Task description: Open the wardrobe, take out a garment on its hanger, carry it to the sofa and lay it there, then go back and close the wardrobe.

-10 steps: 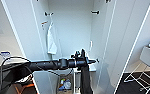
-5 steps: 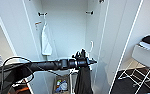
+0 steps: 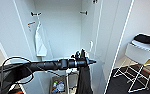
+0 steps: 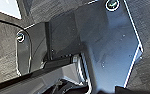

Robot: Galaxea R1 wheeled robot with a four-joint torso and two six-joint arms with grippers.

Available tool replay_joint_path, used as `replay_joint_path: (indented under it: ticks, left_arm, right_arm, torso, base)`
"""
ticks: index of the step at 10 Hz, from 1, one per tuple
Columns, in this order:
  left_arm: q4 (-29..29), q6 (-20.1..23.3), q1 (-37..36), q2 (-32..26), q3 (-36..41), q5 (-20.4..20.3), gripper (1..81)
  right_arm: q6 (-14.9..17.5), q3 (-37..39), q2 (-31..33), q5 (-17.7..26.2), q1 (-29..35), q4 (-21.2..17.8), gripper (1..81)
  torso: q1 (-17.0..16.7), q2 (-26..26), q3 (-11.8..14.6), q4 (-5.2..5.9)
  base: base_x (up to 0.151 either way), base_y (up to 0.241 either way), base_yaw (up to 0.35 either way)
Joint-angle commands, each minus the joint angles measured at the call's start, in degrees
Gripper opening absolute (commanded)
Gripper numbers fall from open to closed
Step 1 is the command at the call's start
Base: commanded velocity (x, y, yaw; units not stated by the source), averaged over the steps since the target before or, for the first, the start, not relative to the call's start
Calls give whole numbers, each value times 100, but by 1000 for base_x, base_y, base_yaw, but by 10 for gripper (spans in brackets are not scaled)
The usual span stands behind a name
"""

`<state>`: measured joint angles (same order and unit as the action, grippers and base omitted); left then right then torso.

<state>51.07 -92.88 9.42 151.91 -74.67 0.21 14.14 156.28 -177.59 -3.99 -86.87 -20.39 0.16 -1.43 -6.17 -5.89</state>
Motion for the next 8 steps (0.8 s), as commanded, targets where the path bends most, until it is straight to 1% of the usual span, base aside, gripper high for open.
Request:
replay_joint_path:
  ticks: [1, 2, 8]
  left_arm:
    - [140, 103, -1052, -2, 128, -135, 10]
    - [132, 103, -1052, -20, 119, -223, 10]
    - [149, 103, -1052, -28, 136, -232, 10]
  right_arm:
    - [18, -46, -42, 337, 200, -52, 811]
    - [10, -46, -42, 329, 200, -52, 811]
    - [19, -46, -42, 328, 191, -52, 811]
  torso:
    - [0, 0, 0, 0]
    - [0, 0, 0, 0]
    - [0, 0, 0, 0]
  base:
    - [0, 0, -154]
    - [0, 0, -158]
    - [0, 0, -158]
